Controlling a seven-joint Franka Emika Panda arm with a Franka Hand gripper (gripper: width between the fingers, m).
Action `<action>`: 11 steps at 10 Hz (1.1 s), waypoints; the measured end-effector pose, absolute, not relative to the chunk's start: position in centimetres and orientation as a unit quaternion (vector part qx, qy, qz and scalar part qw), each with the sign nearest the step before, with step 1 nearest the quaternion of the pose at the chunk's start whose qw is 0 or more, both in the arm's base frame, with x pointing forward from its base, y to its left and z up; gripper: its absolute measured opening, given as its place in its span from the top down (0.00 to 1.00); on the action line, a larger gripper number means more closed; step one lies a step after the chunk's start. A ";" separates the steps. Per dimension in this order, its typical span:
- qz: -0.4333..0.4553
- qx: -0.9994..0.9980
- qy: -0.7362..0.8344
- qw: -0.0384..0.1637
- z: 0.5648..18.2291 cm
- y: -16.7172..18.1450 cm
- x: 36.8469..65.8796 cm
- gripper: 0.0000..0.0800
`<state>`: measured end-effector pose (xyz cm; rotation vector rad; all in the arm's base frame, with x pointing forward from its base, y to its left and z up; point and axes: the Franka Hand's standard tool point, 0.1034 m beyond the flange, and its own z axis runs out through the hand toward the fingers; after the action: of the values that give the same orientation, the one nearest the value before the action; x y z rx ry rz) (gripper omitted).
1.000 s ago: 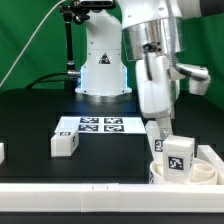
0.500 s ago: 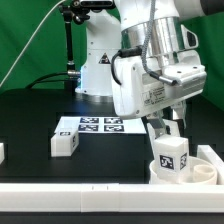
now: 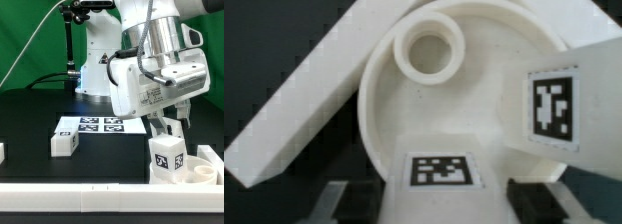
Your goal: Assemble stool
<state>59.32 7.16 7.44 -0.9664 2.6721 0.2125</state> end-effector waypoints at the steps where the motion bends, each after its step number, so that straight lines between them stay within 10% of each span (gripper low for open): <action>1: 0.073 -0.343 0.925 0.148 7.5 7.2 59.3 0.57; 5: 0.069 -0.373 0.911 0.162 9.0 7.8 59.7 0.20; 11: 0.029 -0.659 0.737 0.145 9.2 7.4 59.8 0.19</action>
Offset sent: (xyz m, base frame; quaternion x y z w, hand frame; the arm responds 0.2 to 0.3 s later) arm -0.0012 0.0072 0.0178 0.0035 -0.0217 -0.0158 0.9996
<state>59.80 7.42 9.17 -1.8995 2.1247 0.0828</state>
